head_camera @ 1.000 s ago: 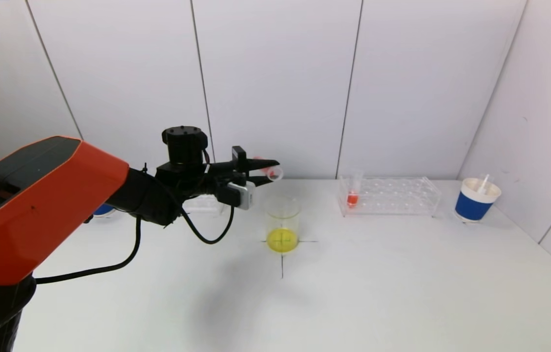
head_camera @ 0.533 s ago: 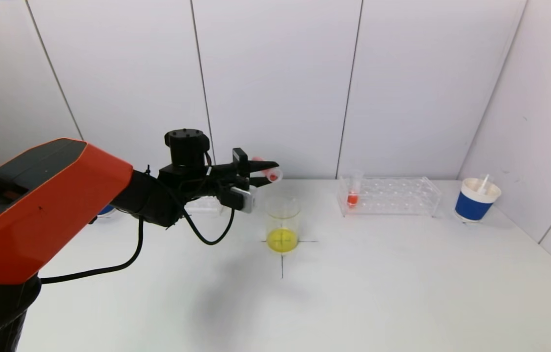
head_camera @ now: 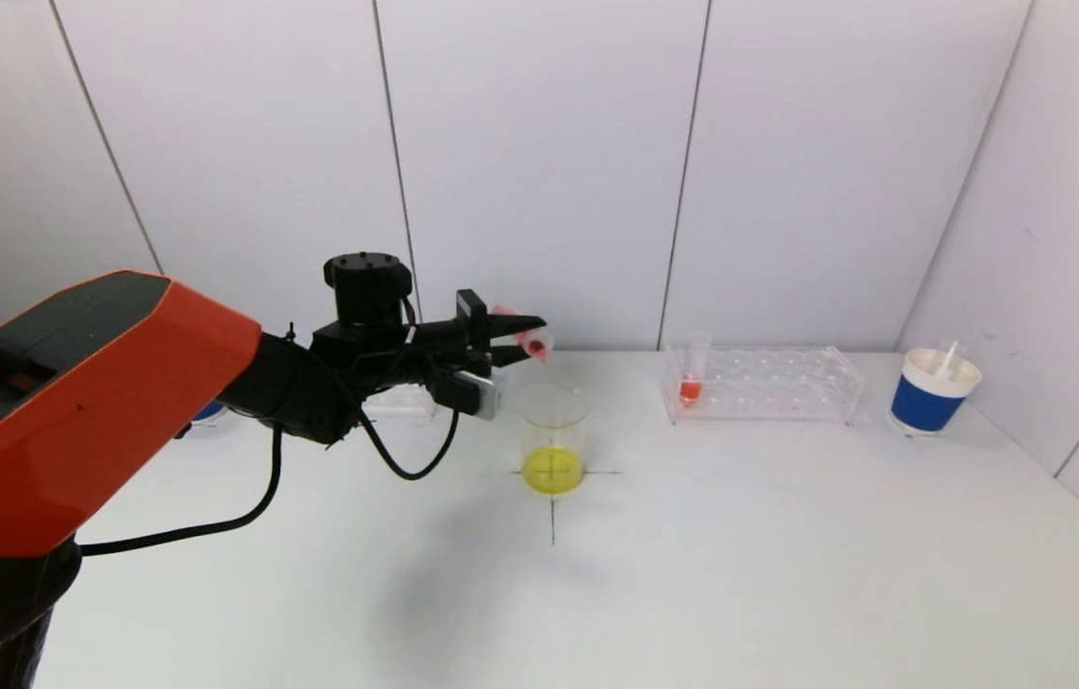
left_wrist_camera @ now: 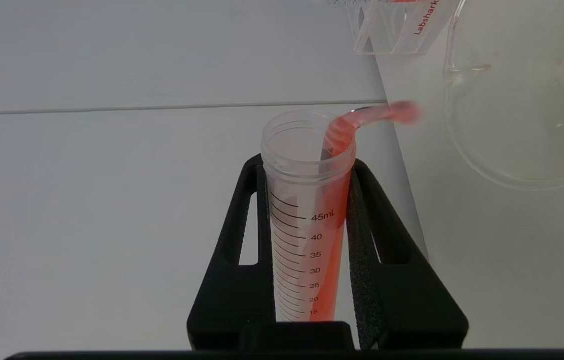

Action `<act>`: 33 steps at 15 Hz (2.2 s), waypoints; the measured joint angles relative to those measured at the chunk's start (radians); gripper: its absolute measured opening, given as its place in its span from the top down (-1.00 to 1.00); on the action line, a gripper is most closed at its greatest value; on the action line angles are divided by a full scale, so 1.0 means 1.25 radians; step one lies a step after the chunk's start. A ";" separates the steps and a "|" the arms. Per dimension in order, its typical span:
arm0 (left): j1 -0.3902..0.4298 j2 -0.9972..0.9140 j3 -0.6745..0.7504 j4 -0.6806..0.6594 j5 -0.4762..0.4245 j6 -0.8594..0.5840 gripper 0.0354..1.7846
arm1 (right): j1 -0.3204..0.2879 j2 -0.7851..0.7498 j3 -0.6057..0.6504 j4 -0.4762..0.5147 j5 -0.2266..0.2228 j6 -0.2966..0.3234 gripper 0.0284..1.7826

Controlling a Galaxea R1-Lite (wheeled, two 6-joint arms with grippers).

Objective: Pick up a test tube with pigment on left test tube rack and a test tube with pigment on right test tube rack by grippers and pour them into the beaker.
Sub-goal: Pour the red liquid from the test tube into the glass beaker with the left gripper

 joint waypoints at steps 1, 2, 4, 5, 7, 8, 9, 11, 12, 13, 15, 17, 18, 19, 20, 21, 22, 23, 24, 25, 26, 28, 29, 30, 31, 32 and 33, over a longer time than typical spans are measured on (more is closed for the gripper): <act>0.000 0.000 0.000 0.000 0.000 0.007 0.54 | 0.000 0.000 0.000 0.000 0.000 0.000 -0.99; 0.000 -0.001 0.000 0.000 0.000 0.013 0.54 | 0.000 0.000 0.000 0.000 0.000 0.000 -0.99; -0.001 -0.002 0.000 0.000 0.000 0.017 0.54 | 0.000 0.000 0.000 0.000 0.000 0.000 -0.99; -0.001 -0.004 0.001 0.000 0.001 0.017 0.54 | 0.000 0.000 0.000 0.000 0.000 0.000 -0.99; -0.004 -0.006 0.002 0.000 0.005 0.018 0.54 | 0.000 0.000 0.000 0.000 0.000 0.000 -0.99; -0.004 -0.007 0.002 0.001 0.005 0.024 0.54 | 0.000 0.000 0.000 0.000 0.000 0.000 -0.99; -0.004 -0.008 0.002 0.004 0.005 0.035 0.54 | 0.000 0.000 0.000 0.000 0.000 0.000 -0.99; -0.003 -0.011 0.003 0.024 0.005 0.046 0.54 | 0.000 0.000 0.000 0.000 0.000 0.000 -0.99; -0.003 -0.015 0.003 0.038 0.008 0.049 0.54 | 0.000 0.000 0.000 0.000 0.000 0.000 -0.99; -0.004 -0.019 0.003 0.056 0.013 0.053 0.54 | 0.000 0.000 0.000 0.000 0.000 0.000 -0.99; -0.004 -0.029 0.002 0.092 0.018 0.082 0.54 | 0.000 0.000 0.000 0.000 0.000 0.000 -0.99; -0.004 -0.038 0.000 0.133 0.022 0.112 0.54 | 0.000 0.000 0.000 0.000 0.000 0.000 -0.99; -0.004 -0.042 -0.002 0.145 0.028 0.117 0.54 | 0.000 0.000 0.000 0.000 0.000 0.000 -0.99; -0.005 -0.045 -0.003 0.148 0.031 0.118 0.54 | 0.000 0.000 0.000 0.000 0.000 0.000 -0.99; -0.007 -0.049 -0.003 0.150 0.032 0.121 0.54 | 0.000 0.000 0.000 0.000 0.000 0.000 -0.99; -0.009 -0.052 -0.003 0.155 0.033 0.123 0.54 | 0.000 0.000 0.000 0.000 0.000 0.000 -0.99; -0.011 -0.055 -0.003 0.164 0.035 0.126 0.54 | 0.000 0.000 0.000 0.000 0.000 0.000 -0.99; -0.014 -0.058 -0.005 0.177 0.041 0.135 0.54 | 0.000 0.000 0.000 0.000 0.000 0.000 -0.99; -0.015 -0.060 -0.006 0.189 0.045 0.143 0.54 | 0.000 0.000 0.000 0.000 0.000 0.000 -0.99; -0.017 -0.062 -0.009 0.195 0.048 0.150 0.54 | 0.000 0.000 0.000 0.000 0.000 0.000 -0.99; -0.018 -0.062 -0.013 0.200 0.048 0.158 0.54 | 0.000 0.000 0.000 0.000 0.000 0.000 -0.99; -0.019 -0.063 -0.028 0.225 0.048 0.183 0.54 | 0.000 0.000 0.000 0.000 0.000 0.000 -0.99; -0.020 -0.063 -0.034 0.234 0.048 0.188 0.54 | 0.000 0.000 0.000 0.000 0.000 0.000 -0.99; -0.021 -0.064 -0.039 0.238 0.049 0.190 0.54 | 0.000 0.000 0.000 0.000 0.000 0.000 -0.99; -0.023 -0.064 -0.042 0.241 0.051 0.195 0.54 | 0.000 0.000 0.000 0.000 0.000 0.000 -0.99; -0.024 -0.065 -0.045 0.245 0.054 0.204 0.54 | 0.000 0.000 0.000 0.000 0.000 0.000 -0.99; -0.025 -0.065 -0.045 0.254 0.057 0.209 0.54 | 0.000 0.000 0.000 0.000 0.000 0.000 -0.99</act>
